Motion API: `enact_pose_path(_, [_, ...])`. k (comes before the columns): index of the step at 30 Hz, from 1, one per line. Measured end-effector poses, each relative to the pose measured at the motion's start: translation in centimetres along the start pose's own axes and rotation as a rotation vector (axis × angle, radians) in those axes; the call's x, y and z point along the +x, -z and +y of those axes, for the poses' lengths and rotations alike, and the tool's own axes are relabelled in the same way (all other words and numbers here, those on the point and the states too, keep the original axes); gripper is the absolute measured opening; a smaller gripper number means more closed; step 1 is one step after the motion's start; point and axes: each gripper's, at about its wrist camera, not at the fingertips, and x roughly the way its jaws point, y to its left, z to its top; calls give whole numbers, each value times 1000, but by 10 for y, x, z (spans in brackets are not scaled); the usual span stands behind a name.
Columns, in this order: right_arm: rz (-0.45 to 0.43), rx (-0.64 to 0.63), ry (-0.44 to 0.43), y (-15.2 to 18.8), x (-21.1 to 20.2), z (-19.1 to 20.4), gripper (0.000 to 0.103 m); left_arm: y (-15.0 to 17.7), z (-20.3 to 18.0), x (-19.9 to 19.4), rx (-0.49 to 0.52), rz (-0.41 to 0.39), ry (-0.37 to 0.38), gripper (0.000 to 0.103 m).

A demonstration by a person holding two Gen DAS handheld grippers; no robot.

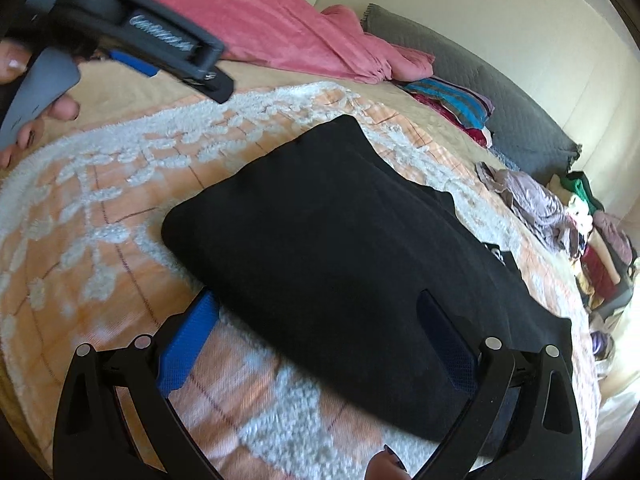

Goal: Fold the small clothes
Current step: 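Move the right tool toward the folded sweatshirt, then grasp the black sweatshirt edge with the right gripper while the left gripper grasps beside it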

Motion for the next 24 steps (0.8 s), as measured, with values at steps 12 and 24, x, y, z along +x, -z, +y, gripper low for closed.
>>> enact_pose_path(12, [-41, -70, 70, -20, 28, 8, 98, -28, -23, 51, -22, 82, 95, 93])
enact_pose_path(24, [-238, -40, 53, -13, -10, -2, 12, -42, -41, 78, -149, 191, 280, 93])
